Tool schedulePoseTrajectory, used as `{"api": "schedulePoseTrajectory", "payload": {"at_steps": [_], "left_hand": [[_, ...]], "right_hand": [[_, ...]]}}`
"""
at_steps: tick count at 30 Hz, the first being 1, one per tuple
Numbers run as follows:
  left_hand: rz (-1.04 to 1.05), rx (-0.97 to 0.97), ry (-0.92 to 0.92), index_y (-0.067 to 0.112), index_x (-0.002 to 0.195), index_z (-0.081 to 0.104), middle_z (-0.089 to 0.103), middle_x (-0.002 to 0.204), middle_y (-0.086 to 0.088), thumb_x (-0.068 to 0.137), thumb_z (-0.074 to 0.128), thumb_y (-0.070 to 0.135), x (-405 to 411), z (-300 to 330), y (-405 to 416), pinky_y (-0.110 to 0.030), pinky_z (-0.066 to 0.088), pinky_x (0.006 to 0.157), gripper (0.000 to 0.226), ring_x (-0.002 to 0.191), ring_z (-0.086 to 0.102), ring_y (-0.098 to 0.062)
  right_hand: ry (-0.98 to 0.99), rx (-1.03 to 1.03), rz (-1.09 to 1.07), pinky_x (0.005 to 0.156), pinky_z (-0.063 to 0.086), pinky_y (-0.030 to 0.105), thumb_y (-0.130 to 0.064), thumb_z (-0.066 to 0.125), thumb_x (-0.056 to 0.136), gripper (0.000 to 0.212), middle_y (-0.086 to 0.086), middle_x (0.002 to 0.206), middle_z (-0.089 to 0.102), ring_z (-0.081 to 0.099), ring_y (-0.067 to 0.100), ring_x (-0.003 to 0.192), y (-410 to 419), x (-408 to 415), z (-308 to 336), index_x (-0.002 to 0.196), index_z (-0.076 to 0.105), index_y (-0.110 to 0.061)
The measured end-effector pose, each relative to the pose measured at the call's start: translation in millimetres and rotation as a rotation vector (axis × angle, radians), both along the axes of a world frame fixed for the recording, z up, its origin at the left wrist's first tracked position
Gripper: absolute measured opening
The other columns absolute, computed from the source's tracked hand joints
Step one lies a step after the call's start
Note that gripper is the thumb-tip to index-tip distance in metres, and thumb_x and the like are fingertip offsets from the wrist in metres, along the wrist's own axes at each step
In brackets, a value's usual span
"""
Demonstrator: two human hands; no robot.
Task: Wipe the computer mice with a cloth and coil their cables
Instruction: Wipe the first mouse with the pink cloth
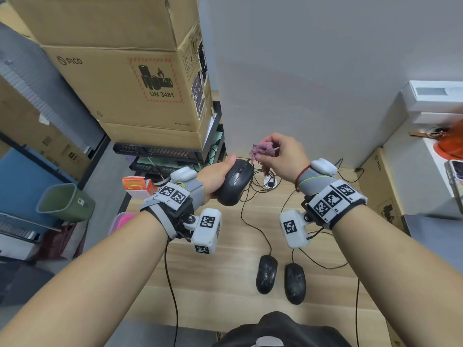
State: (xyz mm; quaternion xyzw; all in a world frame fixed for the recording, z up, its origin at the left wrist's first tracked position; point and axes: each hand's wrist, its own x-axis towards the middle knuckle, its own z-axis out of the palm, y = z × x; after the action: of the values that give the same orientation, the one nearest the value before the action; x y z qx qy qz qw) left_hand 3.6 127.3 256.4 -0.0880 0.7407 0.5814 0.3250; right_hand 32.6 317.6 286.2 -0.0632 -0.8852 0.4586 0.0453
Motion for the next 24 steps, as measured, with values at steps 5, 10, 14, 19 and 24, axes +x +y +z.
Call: {"api": "schedulePoseTrajectory", "payload": {"at_steps": [5,10,14,19,24], "left_hand": [[0.106,0.038,-0.056,0.017,0.123,0.064,0.071,0.113,-0.007,0.096,0.046,0.06,-3.3,1.1,4.9,-0.044,0.057,0.082,0.054,0.101,0.069,-0.025],[0.19,0.099,-0.136,0.008,0.116,0.062,0.072,0.096,-0.012,0.098,0.046,0.056,-5.9,6.6,2.3,-0.047,0.058,0.077,0.054,0.078,0.071,-0.027],[0.234,0.123,-0.174,0.013,0.111,0.064,0.072,0.103,-0.009,0.098,0.048,0.054,-3.4,5.4,-1.5,-0.045,0.06,0.072,0.046,0.083,0.07,-0.026],[0.241,0.134,-0.168,0.012,0.123,0.061,0.07,0.121,-0.012,0.099,0.045,0.052,0.2,11.9,1.8,-0.049,0.059,0.077,0.05,0.099,0.069,-0.029],[0.282,0.108,-0.16,0.011,0.124,0.062,0.069,0.121,-0.014,0.101,0.044,0.05,-0.5,21.4,-0.6,-0.056,0.052,0.094,0.048,0.111,0.066,-0.035]], "right_hand": [[0.041,-0.025,0.222,0.057,0.05,0.026,-0.028,0.088,0.066,0.025,-0.007,0.08,0.063,0.063,0.016,0.055,-19.5,9.6,12.5,0.081,0.068,-0.027],[0.002,0.18,0.394,0.064,0.041,0.023,-0.027,0.089,0.063,0.024,-0.012,0.078,0.056,0.051,0.001,0.064,-37.0,18.7,4.3,0.081,0.075,-0.024],[-0.027,0.114,0.32,0.059,0.046,0.017,-0.024,0.089,0.064,0.02,-0.015,0.068,0.065,0.06,-0.001,0.055,-25.3,17.5,7.2,0.071,0.07,-0.026],[0.054,0.144,0.256,0.061,0.041,0.017,-0.034,0.09,0.063,0.025,-0.019,0.064,0.061,0.057,0.002,0.056,-25.0,12.6,13.1,0.068,0.065,-0.033],[-0.24,0.103,0.518,0.06,0.05,0.023,-0.021,0.089,0.066,0.021,-0.012,0.061,0.07,0.067,0.015,0.051,-23.4,23.4,7.6,0.075,0.07,-0.022]]}}
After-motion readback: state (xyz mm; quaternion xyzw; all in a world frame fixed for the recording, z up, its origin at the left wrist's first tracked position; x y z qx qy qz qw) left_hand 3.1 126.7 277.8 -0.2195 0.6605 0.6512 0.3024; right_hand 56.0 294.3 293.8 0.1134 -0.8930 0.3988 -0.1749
